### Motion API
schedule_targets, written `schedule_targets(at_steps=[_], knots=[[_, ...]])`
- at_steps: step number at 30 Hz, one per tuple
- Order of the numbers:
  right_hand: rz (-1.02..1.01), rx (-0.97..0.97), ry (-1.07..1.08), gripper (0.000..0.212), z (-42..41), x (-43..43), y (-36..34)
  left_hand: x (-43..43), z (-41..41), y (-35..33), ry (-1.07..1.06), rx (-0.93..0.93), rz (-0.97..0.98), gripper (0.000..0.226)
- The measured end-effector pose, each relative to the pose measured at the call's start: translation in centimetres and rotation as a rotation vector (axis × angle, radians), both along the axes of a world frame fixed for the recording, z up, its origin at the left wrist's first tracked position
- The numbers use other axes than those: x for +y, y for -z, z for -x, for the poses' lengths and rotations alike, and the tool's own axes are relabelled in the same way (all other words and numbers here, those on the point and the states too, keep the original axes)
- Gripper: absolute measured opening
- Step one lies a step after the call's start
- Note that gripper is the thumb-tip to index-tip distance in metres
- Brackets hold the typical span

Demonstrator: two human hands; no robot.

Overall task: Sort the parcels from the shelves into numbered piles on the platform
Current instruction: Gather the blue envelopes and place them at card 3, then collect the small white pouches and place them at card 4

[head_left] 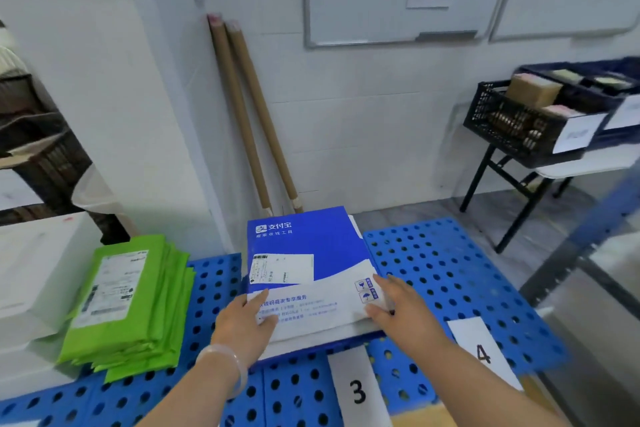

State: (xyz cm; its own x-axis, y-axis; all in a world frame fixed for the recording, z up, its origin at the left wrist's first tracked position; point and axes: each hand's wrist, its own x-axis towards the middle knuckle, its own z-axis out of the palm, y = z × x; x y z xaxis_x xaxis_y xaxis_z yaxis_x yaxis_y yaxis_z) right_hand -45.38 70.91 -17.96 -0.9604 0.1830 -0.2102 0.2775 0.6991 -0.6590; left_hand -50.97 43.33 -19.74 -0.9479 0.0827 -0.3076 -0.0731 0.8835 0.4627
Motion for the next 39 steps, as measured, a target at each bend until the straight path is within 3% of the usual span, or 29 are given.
schedule_targets(at_steps=[3, 8, 16, 24, 39], knots=[[-0.038, 0.054, 0.074, 0.064, -2.0, -0.1, -1.5, 1.2, 0.3, -1.7, 0.075, 0.049, 0.12, 0.064], [-0.302, 0.109, 0.177, 0.074, -6.2, -0.2, -4.7, 6.7, 0.0, -5.5, 0.458, 0.264, 0.092, 0.065], [-0.659, 0.083, 0.492, 0.085, -18.0, 3.4, -11.5, 20.2, -6.2, -13.0, 0.998, 0.57, -0.027, 0.069], [-0.832, 0.116, 0.813, 0.089, -31.9, 8.4, -21.8, 30.4, -18.2, -23.7, 1.245, 0.82, -0.226, 0.07], [-0.925, 0.049, 1.125, 0.087, -62.9, 14.5, -27.2, 43.1, -50.2, -30.0, 1.528, 0.789, -0.426, 0.07]])
